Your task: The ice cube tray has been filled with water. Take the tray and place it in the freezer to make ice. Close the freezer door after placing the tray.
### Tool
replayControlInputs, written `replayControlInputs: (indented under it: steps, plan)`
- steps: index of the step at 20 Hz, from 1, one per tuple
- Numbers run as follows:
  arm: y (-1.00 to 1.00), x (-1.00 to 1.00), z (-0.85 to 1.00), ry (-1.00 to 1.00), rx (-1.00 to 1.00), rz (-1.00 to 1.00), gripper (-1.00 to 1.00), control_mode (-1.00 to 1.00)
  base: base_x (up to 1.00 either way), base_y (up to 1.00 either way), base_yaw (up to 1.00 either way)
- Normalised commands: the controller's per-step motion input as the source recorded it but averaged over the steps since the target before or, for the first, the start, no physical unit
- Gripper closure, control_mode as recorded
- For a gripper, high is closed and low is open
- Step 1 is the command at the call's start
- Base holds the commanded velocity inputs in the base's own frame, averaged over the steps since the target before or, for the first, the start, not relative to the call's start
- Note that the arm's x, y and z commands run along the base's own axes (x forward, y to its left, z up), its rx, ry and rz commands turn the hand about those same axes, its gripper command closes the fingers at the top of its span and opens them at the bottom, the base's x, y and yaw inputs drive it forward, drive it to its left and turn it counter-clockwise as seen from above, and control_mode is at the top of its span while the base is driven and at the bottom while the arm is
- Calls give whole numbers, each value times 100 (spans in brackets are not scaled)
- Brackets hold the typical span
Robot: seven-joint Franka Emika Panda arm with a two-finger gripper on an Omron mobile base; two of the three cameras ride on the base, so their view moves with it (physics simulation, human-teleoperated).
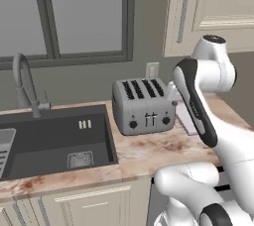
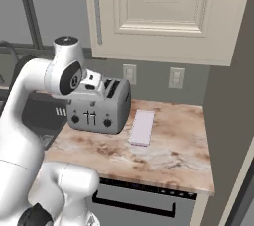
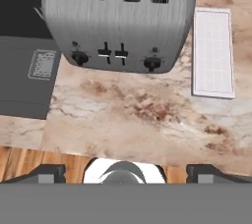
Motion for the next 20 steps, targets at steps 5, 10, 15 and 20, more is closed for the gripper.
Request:
replayControlInputs:
  steps: [5,10,15,20]
  plan:
    - [-42,-17,-18,0,0,-22,-100,-100,0,0,0]
    - [-50,0,-17,0,1,-29,-100,-100,0,0,0]
    - [-43,1,-23,0,2,-28,-100,-100,0,0,0]
    - [-38,8,-23,0,8,-23,-100,-100,0,0,0]
